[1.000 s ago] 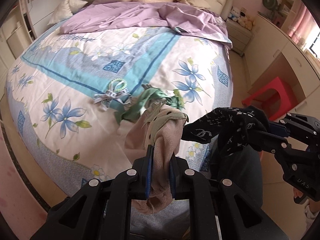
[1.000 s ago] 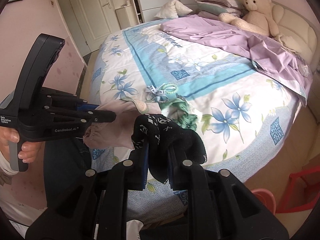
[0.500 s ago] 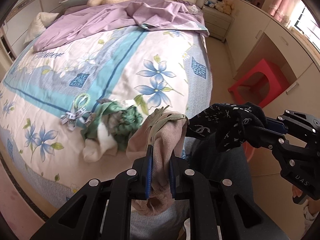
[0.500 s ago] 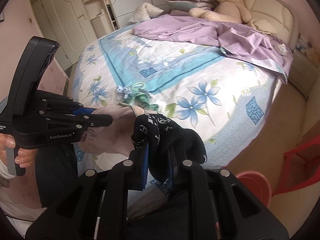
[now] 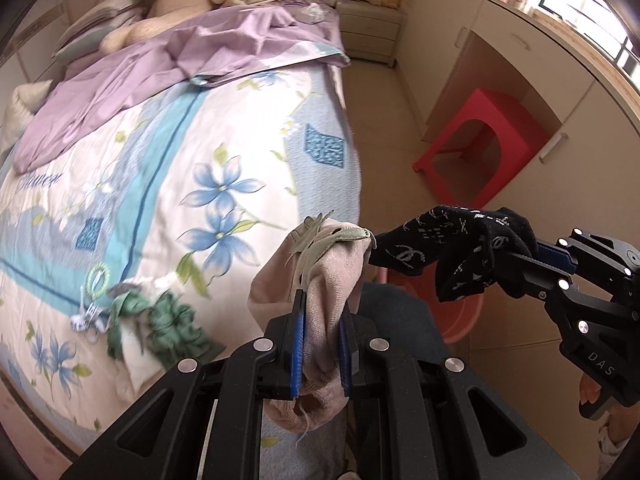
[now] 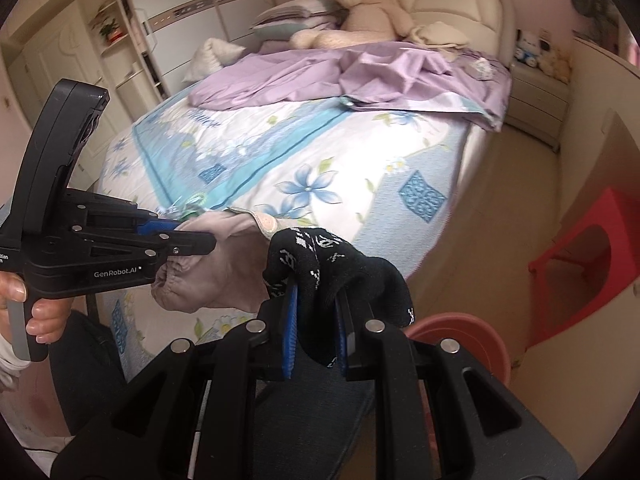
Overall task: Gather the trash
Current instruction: 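Carry the pink hat and black socks in both tools over the pink bucket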
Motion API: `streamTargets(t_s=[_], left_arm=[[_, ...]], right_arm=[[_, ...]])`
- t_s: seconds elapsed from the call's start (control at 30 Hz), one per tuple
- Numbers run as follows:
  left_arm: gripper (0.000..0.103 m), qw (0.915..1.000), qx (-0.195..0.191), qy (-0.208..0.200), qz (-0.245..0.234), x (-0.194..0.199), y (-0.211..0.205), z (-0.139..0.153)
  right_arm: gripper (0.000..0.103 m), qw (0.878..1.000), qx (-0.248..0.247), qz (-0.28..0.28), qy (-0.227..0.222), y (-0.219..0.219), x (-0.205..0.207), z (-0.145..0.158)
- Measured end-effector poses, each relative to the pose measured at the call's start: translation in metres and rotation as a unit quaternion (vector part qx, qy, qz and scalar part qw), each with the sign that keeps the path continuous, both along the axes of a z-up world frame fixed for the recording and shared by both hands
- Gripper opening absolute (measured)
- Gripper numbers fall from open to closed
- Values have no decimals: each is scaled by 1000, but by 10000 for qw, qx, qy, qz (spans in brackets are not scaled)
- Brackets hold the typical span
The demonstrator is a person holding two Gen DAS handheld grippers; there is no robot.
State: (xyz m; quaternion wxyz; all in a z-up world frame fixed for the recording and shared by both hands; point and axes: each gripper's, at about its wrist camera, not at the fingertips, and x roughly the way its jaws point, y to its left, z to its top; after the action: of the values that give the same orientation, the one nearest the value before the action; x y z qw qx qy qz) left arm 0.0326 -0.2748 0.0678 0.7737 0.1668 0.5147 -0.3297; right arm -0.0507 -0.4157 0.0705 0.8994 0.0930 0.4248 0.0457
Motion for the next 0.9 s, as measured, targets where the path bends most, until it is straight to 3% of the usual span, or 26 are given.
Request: streamTargets(t_s=[0.6,0.9], left_arm=[[15,9907,-77,98,-1356,-44,-141,-3],[15,9824,175,332,-1832,-73,-185,-40]], right_arm=[[15,9913,116,-1309,37,-96,-57,-16],[15,9843,228,-1726,275,-124,-78,-43]])
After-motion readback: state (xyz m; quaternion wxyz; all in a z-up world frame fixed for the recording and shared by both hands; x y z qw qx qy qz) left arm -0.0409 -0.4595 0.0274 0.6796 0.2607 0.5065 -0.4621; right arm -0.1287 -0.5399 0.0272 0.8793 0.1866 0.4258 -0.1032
